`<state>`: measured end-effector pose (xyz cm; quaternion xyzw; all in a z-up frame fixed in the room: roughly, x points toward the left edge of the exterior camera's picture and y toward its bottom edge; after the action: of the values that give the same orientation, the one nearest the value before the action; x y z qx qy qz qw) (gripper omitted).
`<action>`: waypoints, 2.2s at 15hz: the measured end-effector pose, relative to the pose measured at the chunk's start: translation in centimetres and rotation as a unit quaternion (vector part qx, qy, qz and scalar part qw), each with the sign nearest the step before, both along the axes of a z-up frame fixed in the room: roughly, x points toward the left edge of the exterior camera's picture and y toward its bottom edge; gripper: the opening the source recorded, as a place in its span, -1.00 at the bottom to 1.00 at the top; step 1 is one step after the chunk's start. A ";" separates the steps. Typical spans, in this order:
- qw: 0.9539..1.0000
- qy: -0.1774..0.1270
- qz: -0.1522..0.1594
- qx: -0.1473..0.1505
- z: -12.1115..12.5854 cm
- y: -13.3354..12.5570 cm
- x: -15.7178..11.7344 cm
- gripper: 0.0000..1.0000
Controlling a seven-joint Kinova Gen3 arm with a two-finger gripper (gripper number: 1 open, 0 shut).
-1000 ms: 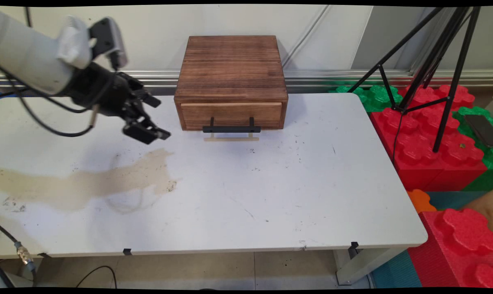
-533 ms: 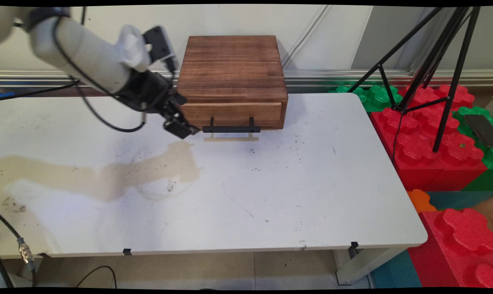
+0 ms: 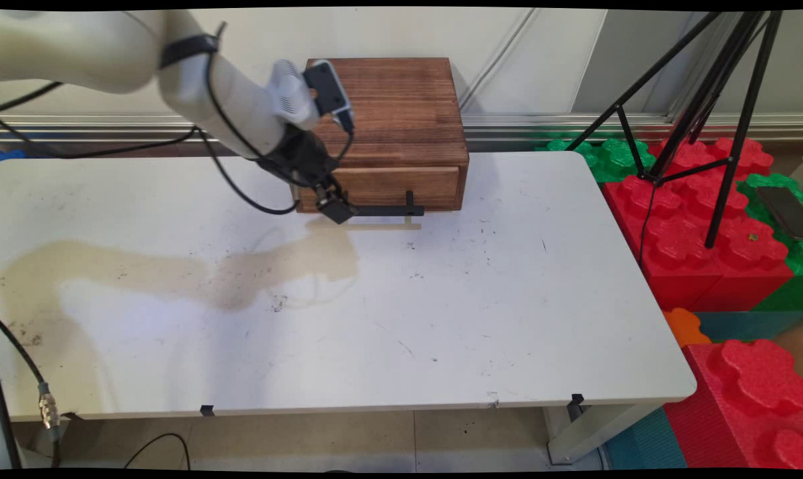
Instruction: Open the drawer
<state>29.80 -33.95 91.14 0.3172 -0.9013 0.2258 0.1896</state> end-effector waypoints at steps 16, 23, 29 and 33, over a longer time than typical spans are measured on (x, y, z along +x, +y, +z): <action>0.998 -0.045 0.014 0.033 -8.2 -7.3 -4.1 1.00; 0.997 -0.046 0.017 0.051 -10.3 -8.3 -4.5 1.00; 0.997 -0.044 0.018 0.060 -11.0 -8.1 -5.0 1.00; 0.997 -0.042 0.017 0.068 -11.0 -7.2 -5.4 1.00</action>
<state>24.39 -41.19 80.14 0.3353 -0.9161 0.1802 0.1255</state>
